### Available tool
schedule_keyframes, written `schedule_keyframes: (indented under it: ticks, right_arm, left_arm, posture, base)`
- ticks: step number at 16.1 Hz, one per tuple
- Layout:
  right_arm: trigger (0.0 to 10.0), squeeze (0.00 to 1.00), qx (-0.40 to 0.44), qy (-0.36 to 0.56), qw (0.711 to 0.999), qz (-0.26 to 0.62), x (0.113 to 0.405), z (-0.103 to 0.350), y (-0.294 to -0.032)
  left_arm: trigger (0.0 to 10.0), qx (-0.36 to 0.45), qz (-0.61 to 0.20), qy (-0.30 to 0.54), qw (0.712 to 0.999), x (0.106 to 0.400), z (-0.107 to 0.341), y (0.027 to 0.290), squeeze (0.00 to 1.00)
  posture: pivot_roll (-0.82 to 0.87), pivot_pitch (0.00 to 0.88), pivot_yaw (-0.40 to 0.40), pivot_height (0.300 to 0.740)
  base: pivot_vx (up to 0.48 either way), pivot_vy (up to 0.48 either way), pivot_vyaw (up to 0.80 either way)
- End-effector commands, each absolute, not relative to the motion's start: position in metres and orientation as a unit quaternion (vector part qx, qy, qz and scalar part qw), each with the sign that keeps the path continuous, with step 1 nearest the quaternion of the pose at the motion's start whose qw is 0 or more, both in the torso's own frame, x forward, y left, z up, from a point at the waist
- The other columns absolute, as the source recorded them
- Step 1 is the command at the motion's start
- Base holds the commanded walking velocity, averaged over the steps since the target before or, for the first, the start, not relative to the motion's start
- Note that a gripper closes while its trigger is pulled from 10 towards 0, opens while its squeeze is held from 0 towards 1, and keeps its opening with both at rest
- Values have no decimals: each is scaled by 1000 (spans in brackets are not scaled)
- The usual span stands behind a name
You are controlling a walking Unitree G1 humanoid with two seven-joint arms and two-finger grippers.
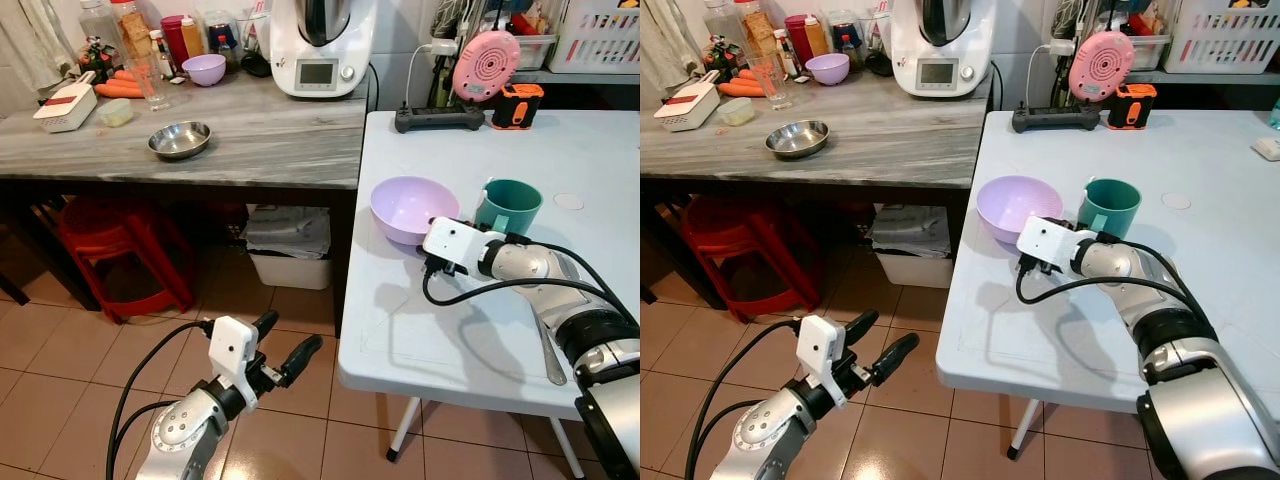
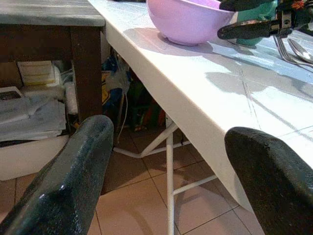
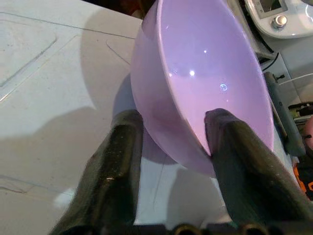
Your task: Setting the table
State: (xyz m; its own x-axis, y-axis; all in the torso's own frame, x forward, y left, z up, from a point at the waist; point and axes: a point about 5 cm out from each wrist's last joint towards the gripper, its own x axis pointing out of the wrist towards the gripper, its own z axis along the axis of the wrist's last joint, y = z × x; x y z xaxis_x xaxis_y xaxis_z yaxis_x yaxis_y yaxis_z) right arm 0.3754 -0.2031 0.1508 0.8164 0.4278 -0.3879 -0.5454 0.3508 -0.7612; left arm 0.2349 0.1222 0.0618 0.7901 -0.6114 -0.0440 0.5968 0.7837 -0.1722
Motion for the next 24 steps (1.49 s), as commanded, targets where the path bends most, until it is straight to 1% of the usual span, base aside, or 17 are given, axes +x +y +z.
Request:
schedule_keyframes:
  ticks: [1,13,17,19,22,24]
  right_arm:
    - [0,0,-493,53,816,298,378,155,-201]
    - [0,0,-499,36,808,311,375,152,-197]
    - [0,0,-494,-5,806,326,375,159,-187]
    - [0,0,-474,-34,815,332,375,163,-178]
    - [0,0,-426,-92,836,333,367,165,-166]
    - [0,0,-378,-143,861,308,357,167,-158]
  left_arm:
    - [10000,-62,-317,61,944,236,60,125,0]
    - [10000,-50,-306,72,948,239,57,126,0]
    - [10000,-46,-296,76,951,242,53,129,0]
    - [10000,-40,-273,69,959,245,54,133,0]
    - [10000,-28,-197,45,979,257,62,145,0]
    - [10000,-15,-137,32,990,269,68,154,0]
  posture:
    - [-12,22,102,740]
    - [-9,21,104,740]
    - [-8,17,102,740]
    - [-7,14,101,740]
    - [-4,8,93,740]
    - [-9,1,94,740]
  base:
    - [0,0,0]
    - [0,0,0]
    - [0,0,0]
    - [0,0,0]
    - [0,0,0]
    - [0,0,0]
